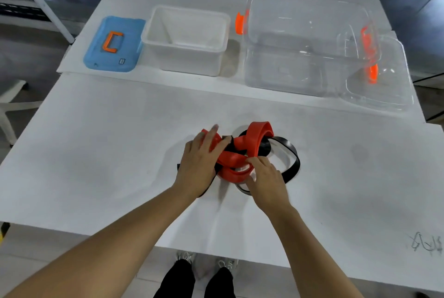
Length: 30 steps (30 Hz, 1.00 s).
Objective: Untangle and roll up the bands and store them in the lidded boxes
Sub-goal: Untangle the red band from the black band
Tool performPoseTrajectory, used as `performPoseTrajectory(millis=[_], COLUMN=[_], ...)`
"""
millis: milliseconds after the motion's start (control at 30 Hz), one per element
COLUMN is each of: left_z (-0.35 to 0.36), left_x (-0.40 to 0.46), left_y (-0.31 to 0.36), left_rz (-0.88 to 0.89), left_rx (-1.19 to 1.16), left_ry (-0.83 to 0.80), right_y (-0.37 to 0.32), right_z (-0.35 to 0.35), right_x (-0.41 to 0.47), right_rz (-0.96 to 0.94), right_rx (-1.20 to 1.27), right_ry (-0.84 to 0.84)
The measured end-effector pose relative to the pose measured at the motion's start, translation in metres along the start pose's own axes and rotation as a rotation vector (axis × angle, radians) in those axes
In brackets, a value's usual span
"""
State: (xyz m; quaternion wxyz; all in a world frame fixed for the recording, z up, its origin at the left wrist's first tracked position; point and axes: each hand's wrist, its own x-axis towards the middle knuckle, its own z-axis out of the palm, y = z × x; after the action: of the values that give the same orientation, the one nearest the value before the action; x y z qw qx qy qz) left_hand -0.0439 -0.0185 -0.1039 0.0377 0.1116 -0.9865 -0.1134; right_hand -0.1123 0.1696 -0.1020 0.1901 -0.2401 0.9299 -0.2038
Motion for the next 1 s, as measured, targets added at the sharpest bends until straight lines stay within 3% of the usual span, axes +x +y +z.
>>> performPoseTrajectory(millis=[133,367,533,733,867,1000], left_z=[0.002,-0.017,-0.035,-0.069,-0.084,-0.091], left_x=[0.005,-0.013,-0.033,-0.042,-0.044,-0.046], left_y=[-0.011,-0.021,-0.024,-0.03,-0.029,-0.027], left_rz=[-0.006,0.018,-0.052,-0.306,-0.38,-0.618], left_rx=[0.13,0.151,-0.031,-0.316,-0.432,-0.621], left_ry=[-0.071,0.045,0.087,0.069,0.115,0.167], right_y=[0.007,0.011,0.007,0.01,0.004,0.004], right_z=[0.0,-0.005,-0.026,-0.055,-0.066,-0.072], right_x=[-0.002,-0.015,-0.02,-0.024,-0.026,-0.029], right_rz=[0.039,0.055,0.158,0.277,0.31,0.359], right_rx=[-0.029,0.025,0.147,0.332,0.366,0.346], right_ry=[0.059,0.106,0.188,0.19,0.232,0.212])
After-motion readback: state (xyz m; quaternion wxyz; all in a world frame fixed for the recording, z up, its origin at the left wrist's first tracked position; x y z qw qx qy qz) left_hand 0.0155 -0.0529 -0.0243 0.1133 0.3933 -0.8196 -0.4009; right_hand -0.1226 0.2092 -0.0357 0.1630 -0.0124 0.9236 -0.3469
